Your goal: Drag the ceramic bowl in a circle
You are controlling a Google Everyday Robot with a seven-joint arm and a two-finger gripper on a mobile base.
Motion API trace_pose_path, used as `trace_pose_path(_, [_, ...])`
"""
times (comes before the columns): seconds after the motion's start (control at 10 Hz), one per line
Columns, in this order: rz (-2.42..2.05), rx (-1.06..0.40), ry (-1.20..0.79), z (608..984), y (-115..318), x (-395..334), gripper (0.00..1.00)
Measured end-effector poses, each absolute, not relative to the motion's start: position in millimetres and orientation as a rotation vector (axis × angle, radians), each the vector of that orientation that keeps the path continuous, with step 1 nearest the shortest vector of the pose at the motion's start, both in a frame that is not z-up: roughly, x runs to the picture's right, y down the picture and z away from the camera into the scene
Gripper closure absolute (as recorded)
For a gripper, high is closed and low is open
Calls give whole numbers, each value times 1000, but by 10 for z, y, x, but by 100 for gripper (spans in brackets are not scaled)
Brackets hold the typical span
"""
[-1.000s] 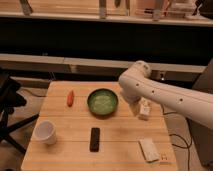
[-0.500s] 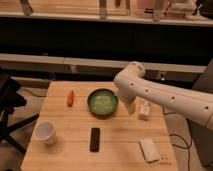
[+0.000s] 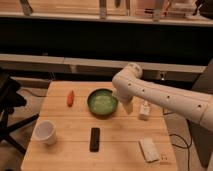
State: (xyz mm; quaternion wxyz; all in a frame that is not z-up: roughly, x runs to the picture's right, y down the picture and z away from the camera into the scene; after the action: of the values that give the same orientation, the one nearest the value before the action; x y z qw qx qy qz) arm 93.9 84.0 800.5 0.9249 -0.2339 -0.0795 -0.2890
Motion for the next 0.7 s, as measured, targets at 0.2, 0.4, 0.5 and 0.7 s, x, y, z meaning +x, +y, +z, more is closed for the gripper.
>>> trace_pose_path(0.2, [-608, -480, -175, 8078, 857, 893, 20])
trace_pose_path(0.4, [-618, -485, -187, 8156, 887, 852, 20])
trace_pose_path(0.5, [-624, -488, -193, 8192, 901, 831, 20])
trace_pose_path(0.7, [-641, -492, -205, 8253, 933, 757, 20])
